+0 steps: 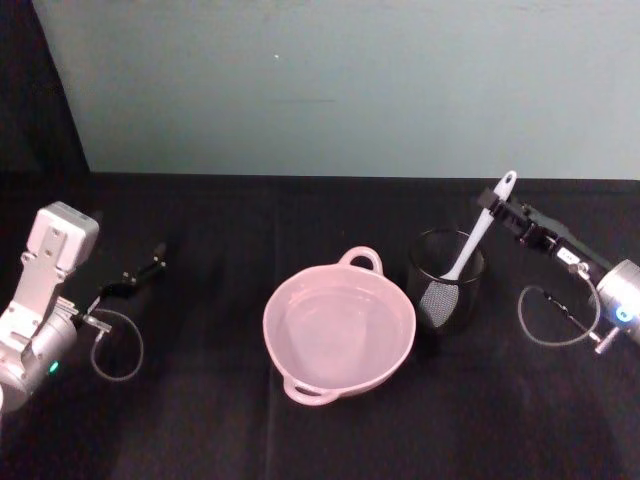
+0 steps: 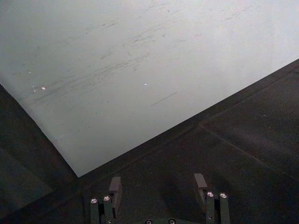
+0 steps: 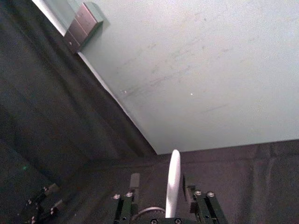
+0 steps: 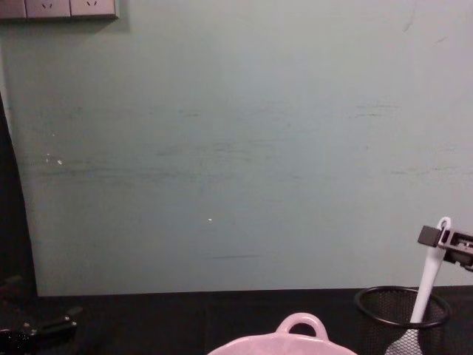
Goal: Use the one hand to pick up the spoon and stir the clear water in the bowl.
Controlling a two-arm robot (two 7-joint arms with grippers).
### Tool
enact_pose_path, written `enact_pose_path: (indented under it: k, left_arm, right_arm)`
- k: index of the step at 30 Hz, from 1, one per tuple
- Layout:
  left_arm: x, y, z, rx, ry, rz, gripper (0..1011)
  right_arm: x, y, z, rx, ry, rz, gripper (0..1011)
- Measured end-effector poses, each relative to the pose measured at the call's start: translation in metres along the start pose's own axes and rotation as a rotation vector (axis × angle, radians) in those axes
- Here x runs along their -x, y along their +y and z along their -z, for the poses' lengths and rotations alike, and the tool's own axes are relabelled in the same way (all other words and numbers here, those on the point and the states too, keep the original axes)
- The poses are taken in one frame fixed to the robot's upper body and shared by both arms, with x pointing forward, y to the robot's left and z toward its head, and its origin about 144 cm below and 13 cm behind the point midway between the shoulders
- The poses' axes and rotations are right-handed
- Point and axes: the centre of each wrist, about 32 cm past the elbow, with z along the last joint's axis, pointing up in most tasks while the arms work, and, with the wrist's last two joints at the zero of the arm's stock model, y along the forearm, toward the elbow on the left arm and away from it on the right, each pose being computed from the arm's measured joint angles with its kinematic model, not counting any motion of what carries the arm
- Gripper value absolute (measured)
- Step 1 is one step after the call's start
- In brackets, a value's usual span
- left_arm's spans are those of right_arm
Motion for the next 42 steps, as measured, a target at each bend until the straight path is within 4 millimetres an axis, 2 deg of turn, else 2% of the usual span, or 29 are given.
enact_pose_path:
  k: [9,15,21,22,26,30,35,42]
  left_arm:
    - [0.000,0.000,0.000,0.000,0.000,0.000,1005]
    - [0.000,0.000,0.000,0.000,0.000,0.000,1005]
    - [0.000,0.000,0.000,0.000,0.000,0.000,1005]
    - [0.000,0.000,0.000,0.000,0.000,0.000,1005]
    - [0.000,0.000,0.000,0.000,0.000,0.000,1005]
    - [0.000,0.000,0.000,0.000,0.000,0.000,1005]
    - [0.000,0.000,0.000,0.000,0.000,0.000,1005]
    - [0.000,0.000,0.000,0.000,0.000,0.000,1005]
  right_arm:
    - [-0.003,-0.008,0.004,0.054,-0.010,0.020,839]
    - [-0.002,-0.024,-0.011,0.046,-0.016,0.025,1003]
    - [0.004,-0.040,-0.039,0.090,-0.080,0.033,1002]
    - [0.004,-0.040,-0.039,0.090,-0.080,0.033,1003]
    - [0.013,-0.049,-0.063,0.206,-0.183,0.061,1003]
    - [0.022,-0.052,-0.076,0.311,-0.270,0.121,1002]
    - [0.030,-0.048,-0.080,0.404,-0.366,0.216,1003]
    - [0.036,-0.038,-0.072,0.434,-0.520,0.277,1002]
